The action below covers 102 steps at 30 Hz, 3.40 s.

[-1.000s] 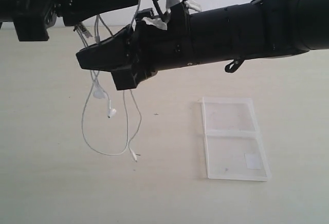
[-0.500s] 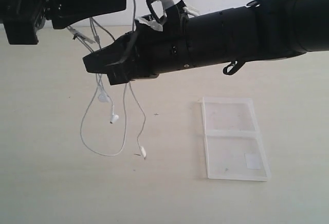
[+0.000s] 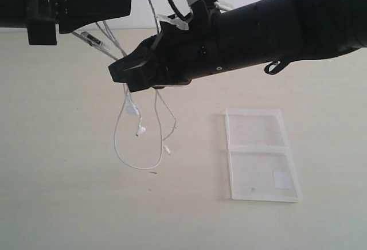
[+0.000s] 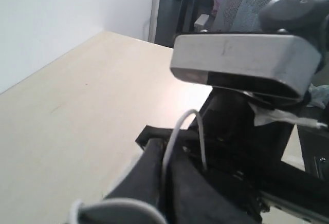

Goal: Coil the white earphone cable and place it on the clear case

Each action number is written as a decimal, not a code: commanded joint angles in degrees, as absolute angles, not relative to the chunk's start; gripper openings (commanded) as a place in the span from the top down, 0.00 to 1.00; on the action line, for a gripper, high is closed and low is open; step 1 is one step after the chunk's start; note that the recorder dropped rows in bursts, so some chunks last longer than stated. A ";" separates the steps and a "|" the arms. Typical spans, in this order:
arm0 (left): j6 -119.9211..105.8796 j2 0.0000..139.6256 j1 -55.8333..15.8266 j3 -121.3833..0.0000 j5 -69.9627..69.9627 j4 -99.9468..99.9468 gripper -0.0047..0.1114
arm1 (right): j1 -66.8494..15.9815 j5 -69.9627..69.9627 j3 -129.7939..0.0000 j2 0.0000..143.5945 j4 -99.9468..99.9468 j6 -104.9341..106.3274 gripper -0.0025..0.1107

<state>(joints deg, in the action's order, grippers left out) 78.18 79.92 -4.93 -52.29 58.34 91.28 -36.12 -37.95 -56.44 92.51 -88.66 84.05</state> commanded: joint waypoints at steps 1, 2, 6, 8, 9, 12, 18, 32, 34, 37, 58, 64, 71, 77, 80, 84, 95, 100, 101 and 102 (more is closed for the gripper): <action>80.19 79.75 -4.52 -52.61 57.49 90.77 0.76 | -36.01 -35.27 -56.39 90.09 -81.54 77.70 0.98; 80.51 79.75 -4.52 -52.61 57.49 90.79 0.68 | -36.01 -34.79 -56.39 89.67 -80.65 76.70 0.98; 83.01 79.75 -4.52 -52.61 57.49 91.35 0.40 | -36.01 -33.58 -56.39 89.24 -76.05 71.37 0.98; 83.67 79.75 -4.52 -52.61 57.49 91.35 0.32 | -36.01 -33.48 -56.39 89.24 -73.32 68.65 0.98; 84.63 79.75 -4.52 -52.61 57.49 91.35 0.29 | -36.01 -33.30 -56.39 89.24 -71.61 66.91 0.98; 88.00 79.75 -4.52 -52.61 57.49 90.88 0.25 | -36.01 -32.02 -56.39 89.24 -65.05 60.12 0.98; 102.00 79.75 -4.52 -52.61 57.37 89.69 0.25 | -36.01 -29.88 -56.39 89.24 -55.29 50.76 0.98; 120.41 79.75 -4.52 -52.48 58.60 99.95 0.26 | -36.01 -27.30 -56.39 89.24 -45.97 43.04 0.98; 121.28 79.75 -4.52 -52.48 58.71 99.95 0.26 | -36.01 -27.30 -56.39 89.24 -46.36 43.21 0.98; 121.73 79.75 -4.52 -52.48 59.61 99.95 0.26 | -36.01 -27.22 -56.39 88.80 -47.20 43.21 0.98; 120.35 80.67 -4.62 -52.48 69.47 99.95 0.26 | -36.01 -15.90 -56.39 78.78 -47.49 43.30 0.98; 119.05 80.67 -4.62 -52.48 69.96 99.95 0.26 | -34.88 -16.12 -58.33 78.78 -42.01 41.43 0.98; 116.74 80.67 -4.62 -52.48 67.43 99.95 0.27 | -29.77 -30.40 -64.29 78.78 -17.21 14.91 0.98; 115.56 80.67 -4.62 -52.48 60.46 99.95 0.27 | -27.23 -40.23 -64.44 79.40 6.33 -12.27 0.98; 115.56 80.67 -4.62 -52.48 58.27 99.95 0.27 | -25.95 -43.70 -64.44 79.72 7.03 -17.29 0.98; 115.46 80.67 -4.62 -51.81 58.14 99.95 0.27 | -25.81 -45.50 -64.44 80.19 6.32 -23.18 0.98; 114.19 80.67 -4.62 -48.69 54.95 99.95 0.27 | -25.95 -48.30 -64.44 83.57 -1.25 -34.36 0.98; 114.19 80.67 -4.62 -48.69 55.36 99.95 0.27 | -25.95 -49.96 -64.44 84.60 -1.01 -34.70 0.98; 114.19 80.67 -4.62 -48.69 55.36 99.95 0.27 | -25.95 -50.20 -64.44 84.60 -1.01 -34.70 0.98; 114.19 80.67 -4.62 -48.69 55.36 99.95 0.27 | -25.95 -50.20 -64.44 84.60 -1.01 -34.70 0.98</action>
